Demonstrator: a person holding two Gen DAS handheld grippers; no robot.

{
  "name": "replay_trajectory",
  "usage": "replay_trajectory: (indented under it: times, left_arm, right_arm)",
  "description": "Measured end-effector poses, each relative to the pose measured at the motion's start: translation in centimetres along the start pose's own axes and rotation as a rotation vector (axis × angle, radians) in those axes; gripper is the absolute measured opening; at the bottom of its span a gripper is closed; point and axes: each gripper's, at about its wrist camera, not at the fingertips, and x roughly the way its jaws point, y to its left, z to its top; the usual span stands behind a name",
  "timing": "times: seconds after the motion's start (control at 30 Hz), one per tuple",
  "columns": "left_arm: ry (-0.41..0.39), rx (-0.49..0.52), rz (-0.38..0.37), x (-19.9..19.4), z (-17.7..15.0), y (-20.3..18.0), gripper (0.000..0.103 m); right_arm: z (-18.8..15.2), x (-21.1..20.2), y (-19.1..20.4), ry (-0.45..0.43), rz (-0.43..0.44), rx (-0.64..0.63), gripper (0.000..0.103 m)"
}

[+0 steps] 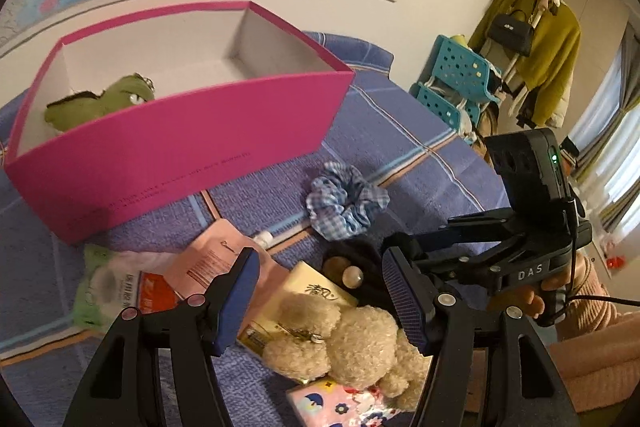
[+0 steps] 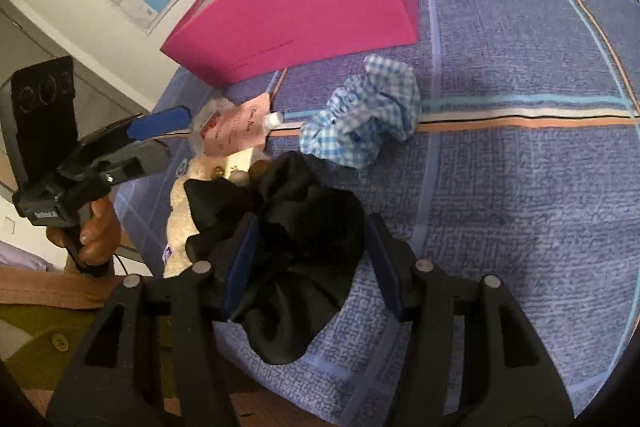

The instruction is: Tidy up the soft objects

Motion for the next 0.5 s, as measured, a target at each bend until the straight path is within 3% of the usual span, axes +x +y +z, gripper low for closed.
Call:
replay_trajectory:
  times: [0.17,0.33,0.37,0.4,0.5]
  left_arm:
    - [0.006,0.004,0.002,0.0,-0.2,-0.3,0.065]
    - [0.013,0.005,0.011,-0.2,-0.5,-0.3,0.065]
    - [0.015,0.005,0.013,-0.2,-0.5,-0.2,0.065]
    - [0.02,0.001,0.016,-0.2,-0.7,0.0,0.065]
    - [0.031,-0.018,0.023,-0.2,-1.1,0.6,0.065]
  right_arm:
    - [0.3,-0.1,0.8,-0.02,-0.022,-0.05,0.015]
    - [1.2,-2.8,0.6,-0.136,-0.098,-0.03,0.016]
    - [1.3,-3.4,0.4,-0.157,-0.11,-0.026,0.03]
    - [1.4,-4.1,0.3,-0.176,-0.115,-0.021,0.055]
    - [1.1,-5.8,2.0,-0.201,-0.06,-0.09,0.059]
